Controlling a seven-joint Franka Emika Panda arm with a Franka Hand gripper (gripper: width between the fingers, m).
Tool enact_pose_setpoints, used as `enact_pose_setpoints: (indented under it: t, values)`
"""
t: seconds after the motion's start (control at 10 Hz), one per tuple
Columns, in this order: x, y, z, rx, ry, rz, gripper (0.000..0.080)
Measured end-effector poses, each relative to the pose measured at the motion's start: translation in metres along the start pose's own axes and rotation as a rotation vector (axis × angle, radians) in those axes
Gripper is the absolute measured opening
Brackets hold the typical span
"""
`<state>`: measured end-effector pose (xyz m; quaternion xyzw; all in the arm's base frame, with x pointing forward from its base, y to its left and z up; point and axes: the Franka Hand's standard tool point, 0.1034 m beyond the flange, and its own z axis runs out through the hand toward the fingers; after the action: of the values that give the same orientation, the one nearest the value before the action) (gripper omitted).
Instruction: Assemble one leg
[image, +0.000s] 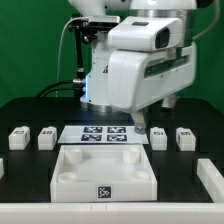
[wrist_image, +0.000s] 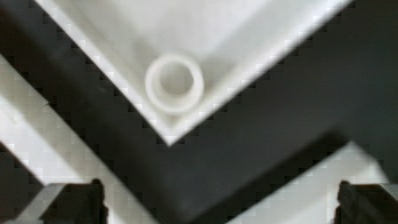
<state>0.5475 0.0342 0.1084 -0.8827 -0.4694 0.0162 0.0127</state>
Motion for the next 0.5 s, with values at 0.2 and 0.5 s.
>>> enact_pose_setpoints:
  t: [0.2,0.5]
  values:
    - [-0.033,-0.024,0.007,0.000,-0.007,-0.153,0.0650]
    - [-0.093,-0.053,0.051,0.002,0.005,-0.513,0.0650]
